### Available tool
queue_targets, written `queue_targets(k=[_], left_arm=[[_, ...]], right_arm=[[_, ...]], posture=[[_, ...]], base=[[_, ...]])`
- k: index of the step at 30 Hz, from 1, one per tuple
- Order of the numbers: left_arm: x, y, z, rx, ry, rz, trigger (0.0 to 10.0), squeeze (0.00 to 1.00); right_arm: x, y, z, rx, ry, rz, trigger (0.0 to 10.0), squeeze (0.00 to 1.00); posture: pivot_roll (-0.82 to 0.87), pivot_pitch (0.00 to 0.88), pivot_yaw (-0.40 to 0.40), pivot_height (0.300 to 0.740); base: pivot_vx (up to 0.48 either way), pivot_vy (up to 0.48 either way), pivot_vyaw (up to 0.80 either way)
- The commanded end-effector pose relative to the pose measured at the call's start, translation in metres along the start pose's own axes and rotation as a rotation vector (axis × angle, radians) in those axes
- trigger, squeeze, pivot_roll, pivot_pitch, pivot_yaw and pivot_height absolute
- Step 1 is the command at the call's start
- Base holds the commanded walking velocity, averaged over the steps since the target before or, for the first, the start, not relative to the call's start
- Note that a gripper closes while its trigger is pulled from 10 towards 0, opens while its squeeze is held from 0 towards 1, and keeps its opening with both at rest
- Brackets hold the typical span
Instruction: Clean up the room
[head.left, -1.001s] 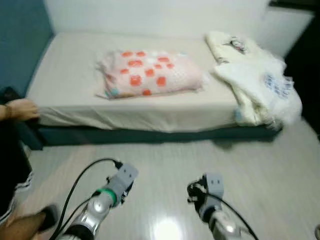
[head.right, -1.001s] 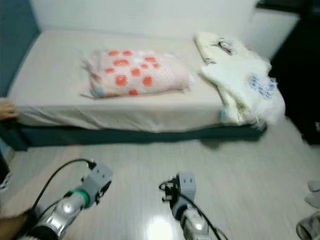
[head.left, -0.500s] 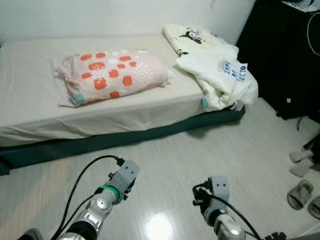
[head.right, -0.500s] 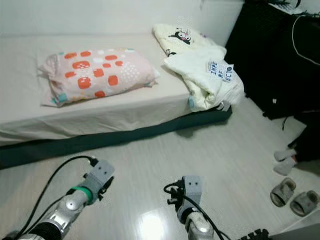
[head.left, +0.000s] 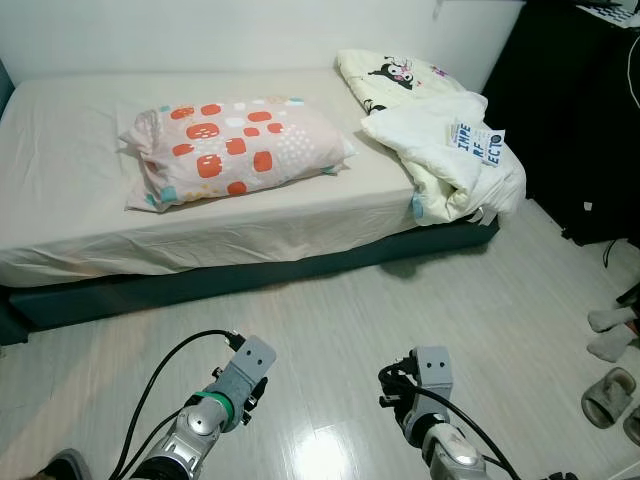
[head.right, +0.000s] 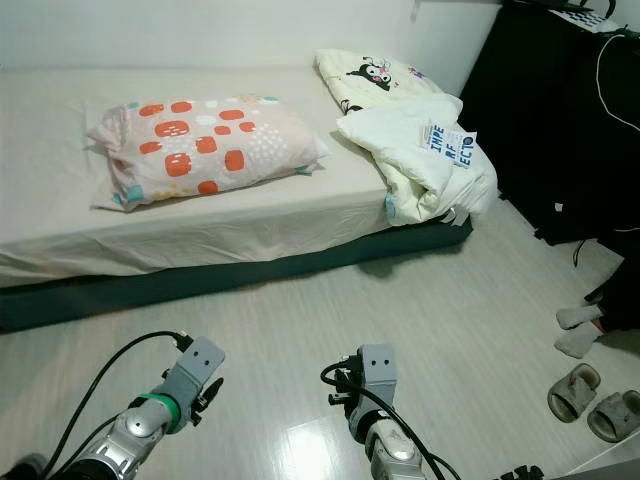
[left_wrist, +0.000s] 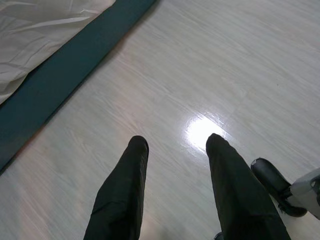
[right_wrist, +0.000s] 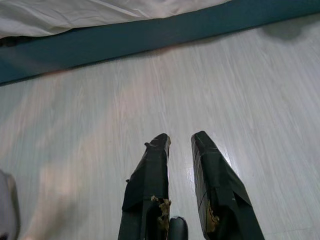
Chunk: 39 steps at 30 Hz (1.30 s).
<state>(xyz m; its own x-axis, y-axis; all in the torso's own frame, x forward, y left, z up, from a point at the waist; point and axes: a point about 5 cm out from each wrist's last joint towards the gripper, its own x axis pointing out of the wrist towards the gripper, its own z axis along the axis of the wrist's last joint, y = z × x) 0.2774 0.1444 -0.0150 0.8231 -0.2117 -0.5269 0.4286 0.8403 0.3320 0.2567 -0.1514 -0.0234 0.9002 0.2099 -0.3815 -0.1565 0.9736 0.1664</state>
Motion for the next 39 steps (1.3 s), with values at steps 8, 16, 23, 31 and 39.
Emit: queue_targets(k=[8,16,23,31,39], left_arm=[[-0.001,-0.007,-0.006,-0.023,0.033,-0.015,10.0,0.00],[-0.001,-0.007,-0.006,-0.021,0.031,-0.015,10.0,0.00],[-0.001,-0.010,-0.007,-0.016,0.035,-0.026,10.0,0.00],[-0.002,-0.012,-0.008,-0.022,0.036,-0.030,10.0,0.00],[-0.002,-0.016,-0.008,-0.014,0.037,-0.046,10.0,0.00]], right_arm=[[-0.004,-0.005,-0.008,0.001,0.042,-0.017,10.0,0.00],[-0.004,-0.006,-0.006,0.004,0.037,-0.016,10.0,0.00],[-0.002,-0.011,0.000,0.001,0.019,-0.019,10.0,0.00],[-0.002,-0.016,0.004,-0.011,0.009,-0.017,10.0,0.00],[0.002,-0.026,0.026,-0.022,-0.070,-0.015,10.0,0.00]], posture=[[0.07,0.043,-0.026,0.737],[0.07,0.049,-0.027,0.737],[0.07,0.052,-0.030,0.737],[0.07,0.054,-0.040,0.737],[0.07,0.055,-0.038,0.737]], base=[[0.000,0.000,0.00],[0.000,0.000,0.00],[0.000,0.000,0.00],[0.000,0.000,0.00],[0.000,0.000,0.00]])
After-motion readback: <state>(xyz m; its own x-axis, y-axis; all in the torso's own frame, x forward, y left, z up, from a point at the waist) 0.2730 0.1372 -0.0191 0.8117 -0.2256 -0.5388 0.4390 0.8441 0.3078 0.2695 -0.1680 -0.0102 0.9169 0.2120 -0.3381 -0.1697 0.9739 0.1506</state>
